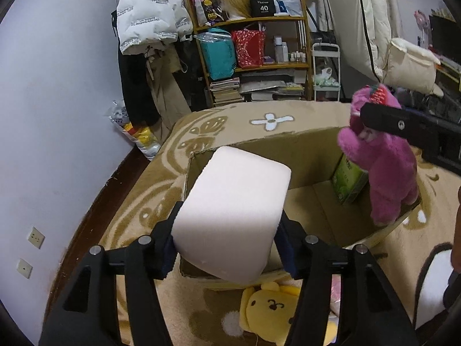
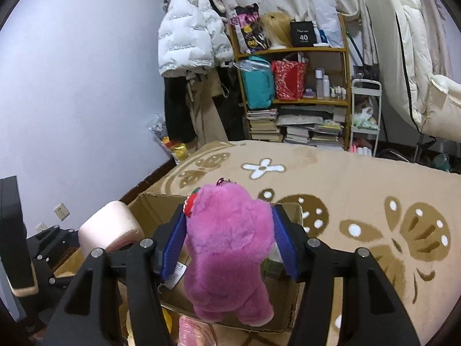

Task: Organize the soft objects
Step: 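Lift block and pink bear over the box and open both tools inside, then withdraw both tools from the box toward the yellow bear plush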

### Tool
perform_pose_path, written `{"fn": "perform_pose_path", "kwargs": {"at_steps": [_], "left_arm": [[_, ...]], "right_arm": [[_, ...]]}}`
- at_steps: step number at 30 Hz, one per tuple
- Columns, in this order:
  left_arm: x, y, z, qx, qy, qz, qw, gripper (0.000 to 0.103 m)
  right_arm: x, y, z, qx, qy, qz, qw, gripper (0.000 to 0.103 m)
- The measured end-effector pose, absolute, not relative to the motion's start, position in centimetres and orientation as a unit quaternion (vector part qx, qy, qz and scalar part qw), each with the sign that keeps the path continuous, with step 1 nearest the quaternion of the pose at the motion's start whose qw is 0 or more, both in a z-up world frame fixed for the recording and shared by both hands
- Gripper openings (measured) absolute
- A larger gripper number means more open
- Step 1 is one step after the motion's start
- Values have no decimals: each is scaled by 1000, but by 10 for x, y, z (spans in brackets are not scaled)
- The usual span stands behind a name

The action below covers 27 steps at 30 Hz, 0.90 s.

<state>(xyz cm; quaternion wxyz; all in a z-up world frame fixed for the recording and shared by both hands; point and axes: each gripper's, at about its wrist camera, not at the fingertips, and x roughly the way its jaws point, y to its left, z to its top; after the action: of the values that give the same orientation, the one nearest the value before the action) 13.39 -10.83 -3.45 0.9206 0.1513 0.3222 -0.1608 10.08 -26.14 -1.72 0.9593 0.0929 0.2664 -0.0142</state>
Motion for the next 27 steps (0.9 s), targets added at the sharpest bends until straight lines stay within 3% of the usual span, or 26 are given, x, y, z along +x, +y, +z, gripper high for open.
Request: {"fn": "perform_pose_path", "kwargs": {"at_steps": [3,7,12,17,19,27], "left_arm": [[133,-108,-36,153,325,-154,920,58],[131,-105,-30,146,311,-150,927,77],[131,-99,-26,136,310,-148,929,81],[129,-92,-24,135,315,-139,929,84],[126,-90,-22,139,315,-135,929,86],[107,-78,-11,134,317,-120,931,98]], "right_arm": [[103,-264,-19,100,276,-16,956,71],[104,-270,-24,119,286,-12,951,73],[106,-270,-28,117,297,-16,947,89],[104,-271,-27,117,296,-19,948,91],[103,-271,-27,118,299,-20,947,99],[92,-271,-27,126,307,-22,943,102]]}}
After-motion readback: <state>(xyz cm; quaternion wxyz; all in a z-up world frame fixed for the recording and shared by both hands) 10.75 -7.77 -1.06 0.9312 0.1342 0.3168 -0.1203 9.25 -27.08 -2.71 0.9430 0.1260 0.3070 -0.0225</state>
